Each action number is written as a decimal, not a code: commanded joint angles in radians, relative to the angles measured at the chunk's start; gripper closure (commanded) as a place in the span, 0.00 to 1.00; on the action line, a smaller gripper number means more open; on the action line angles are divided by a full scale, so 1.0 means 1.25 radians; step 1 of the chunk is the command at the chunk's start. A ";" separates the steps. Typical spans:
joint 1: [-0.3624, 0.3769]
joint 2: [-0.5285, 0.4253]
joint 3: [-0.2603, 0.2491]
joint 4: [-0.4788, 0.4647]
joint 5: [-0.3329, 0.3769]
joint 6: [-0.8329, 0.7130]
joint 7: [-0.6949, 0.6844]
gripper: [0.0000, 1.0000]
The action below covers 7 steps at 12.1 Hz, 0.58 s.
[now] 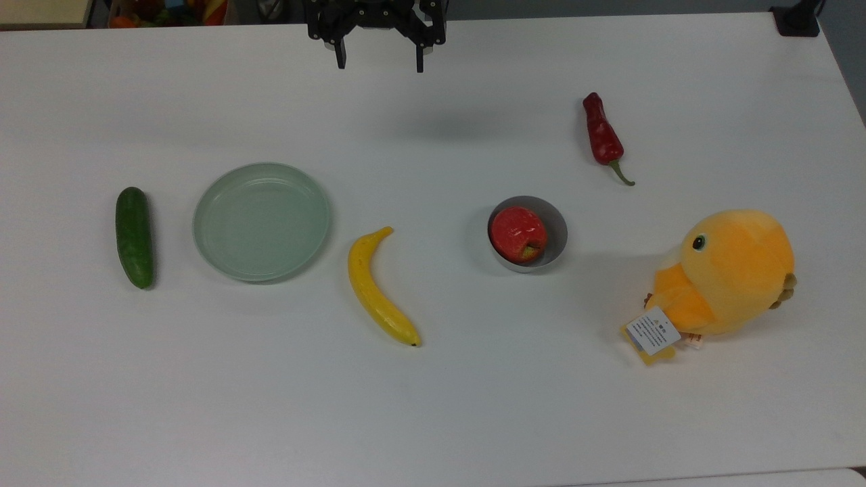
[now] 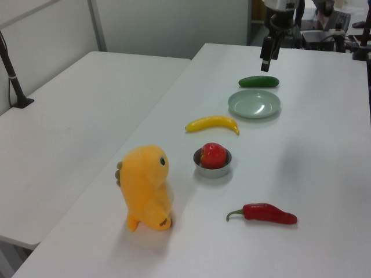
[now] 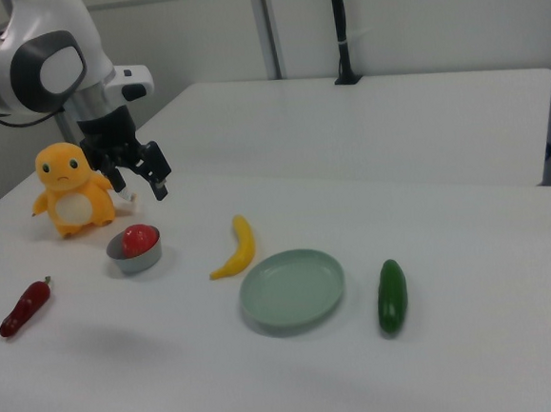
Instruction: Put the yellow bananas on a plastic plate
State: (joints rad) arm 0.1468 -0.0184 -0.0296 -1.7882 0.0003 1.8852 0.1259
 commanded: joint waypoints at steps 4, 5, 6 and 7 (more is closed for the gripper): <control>0.007 -0.007 -0.003 -0.011 0.012 0.000 -0.003 0.00; 0.007 -0.007 -0.003 -0.011 0.012 0.000 -0.003 0.00; 0.007 -0.007 -0.003 -0.016 0.012 -0.001 -0.003 0.00; 0.010 -0.003 -0.003 -0.016 0.012 0.002 -0.003 0.00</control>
State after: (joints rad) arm 0.1477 -0.0182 -0.0295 -1.7936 0.0003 1.8852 0.1258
